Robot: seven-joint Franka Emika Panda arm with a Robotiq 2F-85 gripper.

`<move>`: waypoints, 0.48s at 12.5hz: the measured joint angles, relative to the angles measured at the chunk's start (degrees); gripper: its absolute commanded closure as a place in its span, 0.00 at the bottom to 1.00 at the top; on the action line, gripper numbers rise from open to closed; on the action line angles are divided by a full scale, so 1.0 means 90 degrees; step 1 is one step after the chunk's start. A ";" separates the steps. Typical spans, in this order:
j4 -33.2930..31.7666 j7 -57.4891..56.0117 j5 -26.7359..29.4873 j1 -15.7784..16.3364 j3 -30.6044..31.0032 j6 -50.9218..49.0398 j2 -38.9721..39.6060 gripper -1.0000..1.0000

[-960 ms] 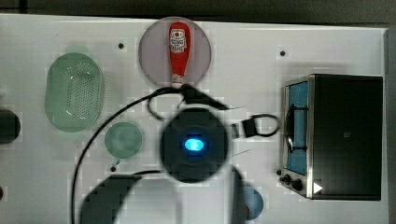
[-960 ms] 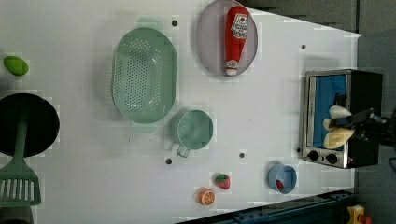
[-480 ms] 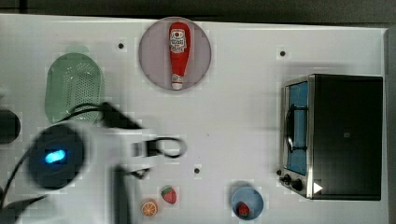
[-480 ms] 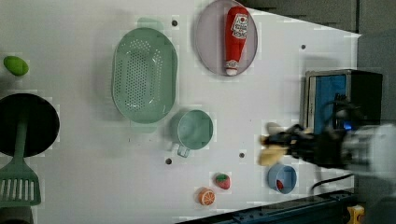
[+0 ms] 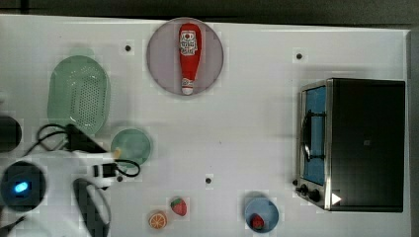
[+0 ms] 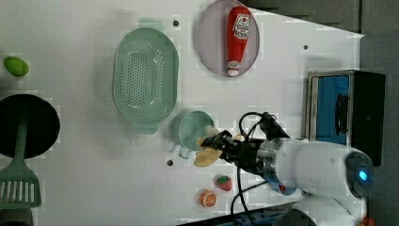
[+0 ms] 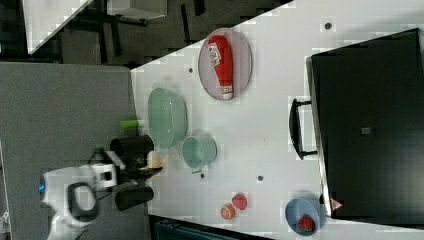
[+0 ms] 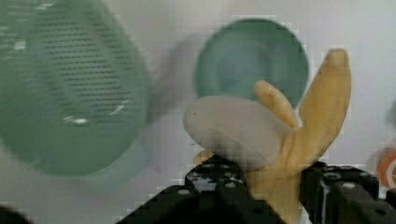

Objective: Pick Banana and place it in mug.

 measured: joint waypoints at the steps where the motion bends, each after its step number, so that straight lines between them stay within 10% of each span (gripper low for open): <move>1: -0.0037 0.0058 0.0011 -0.0033 -0.0085 0.0249 0.0352 0.64; 6: -0.0361 0.0140 0.0014 -0.0321 -0.0455 0.1309 0.1874 0.07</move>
